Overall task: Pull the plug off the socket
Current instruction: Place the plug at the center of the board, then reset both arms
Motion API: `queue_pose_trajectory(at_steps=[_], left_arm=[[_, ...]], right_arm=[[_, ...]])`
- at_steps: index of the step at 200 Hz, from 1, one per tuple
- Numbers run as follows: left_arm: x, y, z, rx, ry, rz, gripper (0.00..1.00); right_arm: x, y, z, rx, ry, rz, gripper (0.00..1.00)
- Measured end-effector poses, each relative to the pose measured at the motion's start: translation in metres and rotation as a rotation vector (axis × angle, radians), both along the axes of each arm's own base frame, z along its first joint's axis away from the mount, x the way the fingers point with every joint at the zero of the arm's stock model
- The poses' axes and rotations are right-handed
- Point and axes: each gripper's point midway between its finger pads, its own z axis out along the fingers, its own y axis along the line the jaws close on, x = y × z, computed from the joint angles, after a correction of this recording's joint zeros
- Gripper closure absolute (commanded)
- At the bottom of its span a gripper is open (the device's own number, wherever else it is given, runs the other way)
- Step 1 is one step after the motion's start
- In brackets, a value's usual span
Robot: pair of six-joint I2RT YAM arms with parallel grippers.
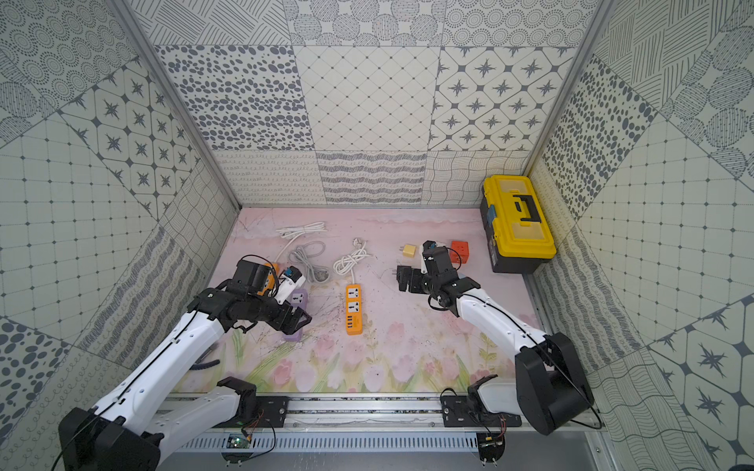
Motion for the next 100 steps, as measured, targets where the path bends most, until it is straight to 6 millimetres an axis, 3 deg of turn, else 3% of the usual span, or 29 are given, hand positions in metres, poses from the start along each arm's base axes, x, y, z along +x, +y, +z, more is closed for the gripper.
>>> queue_pose_trajectory(at_steps=[38, 71, 100], left_arm=[[0.005, 0.013, 0.001, 0.013, -0.009, 0.056, 0.05], [0.015, 0.048, 0.006, 0.011, -0.03, 0.203, 0.01], [0.021, 0.075, 0.009, 0.012, -0.052, 0.314, 0.01]], right_arm=[[-0.035, -0.011, 0.016, 0.016, -0.082, 0.021, 0.0], [-0.059, -0.025, 0.024, 0.044, -0.159, 0.014, 0.0], [-0.063, -0.036, 0.022, 0.047, -0.226, -0.024, 0.0]])
